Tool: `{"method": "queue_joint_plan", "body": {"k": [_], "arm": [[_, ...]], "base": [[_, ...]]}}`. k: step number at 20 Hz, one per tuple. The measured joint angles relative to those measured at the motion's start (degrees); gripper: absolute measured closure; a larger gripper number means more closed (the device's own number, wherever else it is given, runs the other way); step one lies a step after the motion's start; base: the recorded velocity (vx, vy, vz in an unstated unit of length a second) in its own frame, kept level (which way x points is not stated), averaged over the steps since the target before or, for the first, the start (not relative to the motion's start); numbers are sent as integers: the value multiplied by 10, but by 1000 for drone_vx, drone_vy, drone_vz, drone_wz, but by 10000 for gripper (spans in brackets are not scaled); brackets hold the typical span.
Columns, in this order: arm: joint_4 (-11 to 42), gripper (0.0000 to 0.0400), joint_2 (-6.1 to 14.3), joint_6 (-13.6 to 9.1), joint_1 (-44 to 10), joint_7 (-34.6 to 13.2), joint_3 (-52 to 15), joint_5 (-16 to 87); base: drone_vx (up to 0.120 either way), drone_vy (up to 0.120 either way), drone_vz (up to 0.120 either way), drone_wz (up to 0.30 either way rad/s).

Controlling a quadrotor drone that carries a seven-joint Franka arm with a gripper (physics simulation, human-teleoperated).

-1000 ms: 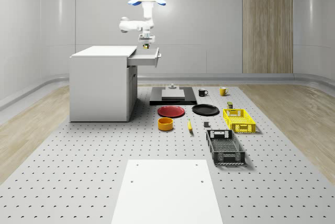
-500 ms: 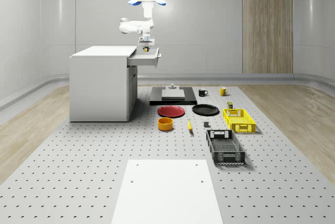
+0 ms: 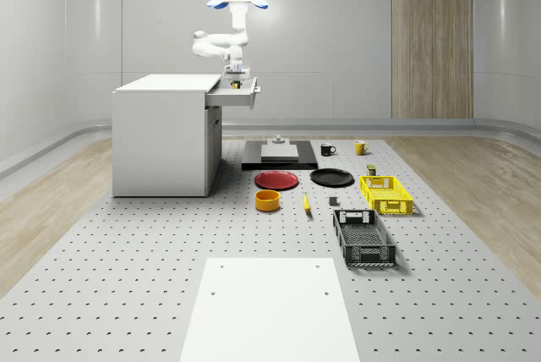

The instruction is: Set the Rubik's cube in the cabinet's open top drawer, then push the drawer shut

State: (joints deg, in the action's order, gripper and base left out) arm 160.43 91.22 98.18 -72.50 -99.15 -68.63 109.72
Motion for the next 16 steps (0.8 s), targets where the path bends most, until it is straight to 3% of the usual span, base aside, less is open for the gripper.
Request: {"method": "queue_joint_plan", "body": {"k": [6,9,13,16], "arm": [[-14,75,-9,9,-8,0,37,36],[-18,35,-13,9,-9,1,45,45],[-11,13,-16,-1,-3,3,32,34],[-4,6,-18,-10,3,4,16,20]], "base": [[0,0,0,0],[0,0,0,0],[0,0,0,0],[0,13,107,0]]}}
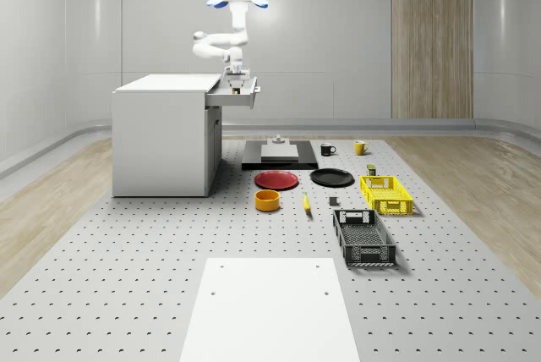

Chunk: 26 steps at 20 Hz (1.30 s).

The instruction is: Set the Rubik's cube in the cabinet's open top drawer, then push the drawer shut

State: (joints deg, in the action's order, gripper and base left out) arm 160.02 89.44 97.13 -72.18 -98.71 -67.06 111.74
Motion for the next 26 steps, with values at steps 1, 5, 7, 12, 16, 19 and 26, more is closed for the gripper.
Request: {"method": "queue_joint_plan", "body": {"k": [1,5,7,12,16,19,26], "arm": [[2,5,-1,-2,1,0,-4,-4],[6,2,-3,-9,5,1,-15,-12],[7,1,-4,-12,7,2,-17,-15],[8,0,-7,-16,8,3,-21,-17],[9,0,-8,-18,9,3,-21,-17],[9,0,-10,-19,10,4,-22,-17],[9,0,-13,-22,11,5,-21,-16]], "base": [[-120,120,120,0],[-120,120,120,0],[-120,120,120,0],[-104,120,80,0],[0,120,0,0],[0,120,0,0],[0,120,0,0]]}}
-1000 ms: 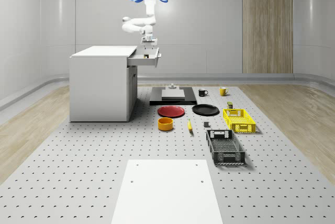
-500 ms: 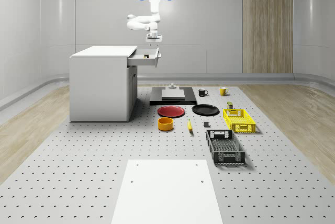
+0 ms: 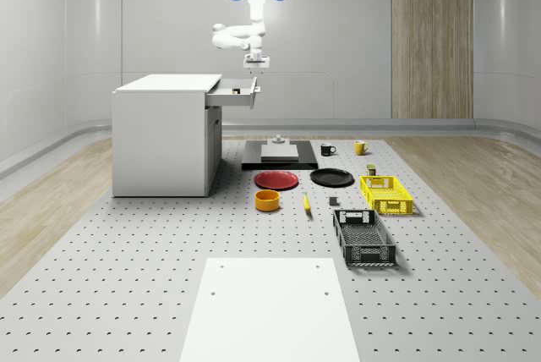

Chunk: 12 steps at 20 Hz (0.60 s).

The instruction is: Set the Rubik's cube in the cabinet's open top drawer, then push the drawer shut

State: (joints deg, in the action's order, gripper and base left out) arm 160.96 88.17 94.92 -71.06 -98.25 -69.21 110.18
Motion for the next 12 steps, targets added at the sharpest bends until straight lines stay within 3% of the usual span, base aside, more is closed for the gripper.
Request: {"method": "queue_joint_plan", "body": {"k": [5,6,7,9,11,12], "arm": [[0,0,-2,-2,1,1,0,1],[1,0,11,-15,-4,-3,-5,10],[10,0,40,-65,-38,-40,-17,35],[-6,0,76,-212,-163,-178,-32,38],[-52,0,82,-358,-287,-284,-17,11],[-80,0,80,-417,-349,-324,-4,-6]], "base": [[0,120,0,0],[0,120,0,0],[0,120,0,0],[0,120,0,0],[0,120,0,0],[0,120,0,0]]}}
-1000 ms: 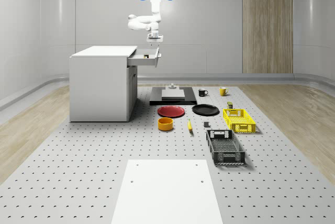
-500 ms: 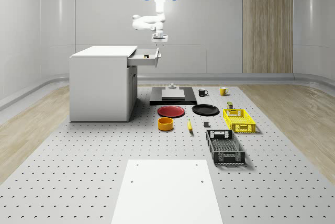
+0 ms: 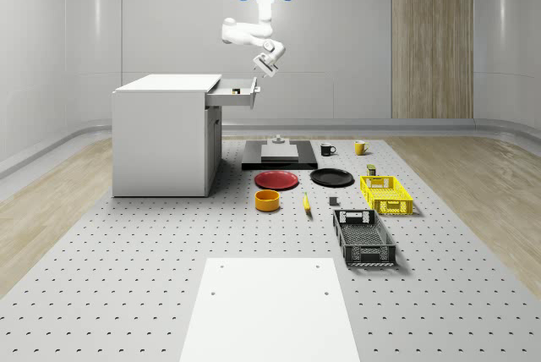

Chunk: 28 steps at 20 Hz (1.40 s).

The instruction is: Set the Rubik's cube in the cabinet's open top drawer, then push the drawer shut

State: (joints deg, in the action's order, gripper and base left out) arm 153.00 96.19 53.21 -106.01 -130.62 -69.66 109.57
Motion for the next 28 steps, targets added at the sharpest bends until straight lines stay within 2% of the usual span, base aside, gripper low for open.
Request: {"method": "queue_joint_plan", "body": {"k": [2,4,6,9,13,15,20,21,22,24,26,28], "arm": [[-54,0,-6,-88,-113,-60,28,-36],[-103,0,-14,-147,-196,-101,51,-68],[-142,0,-22,-186,-254,-130,69,-95],[-183,0,-30,-221,-310,-156,87,-123],[-213,0,-34,-243,-350,-173,101,-145],[-222,0,-35,-249,-362,-178,105,-151],[-234,0,-35,-256,-377,-184,112,-160],[-235,23,-35,-257,-379,-185,113,-161],[-236,83,-35,-257,-380,-185,113,-162],[-237,167,-35,-258,-382,-186,114,-163],[-238,217,-34,-258,-384,-187,115,-165],[-239,248,-34,-258,-385,-187,116,-166]], "base": [[0,120,0,0],[0,120,-60,0],[0,120,-120,0],[0,120,-120,0],[0,90,-120,0],[0,-120,-100,0],[0,-120,0,0],[0,-120,0,0],[0,-120,0,0],[0,0,0,0],[0,0,0,0],[0,-120,0,0]]}}
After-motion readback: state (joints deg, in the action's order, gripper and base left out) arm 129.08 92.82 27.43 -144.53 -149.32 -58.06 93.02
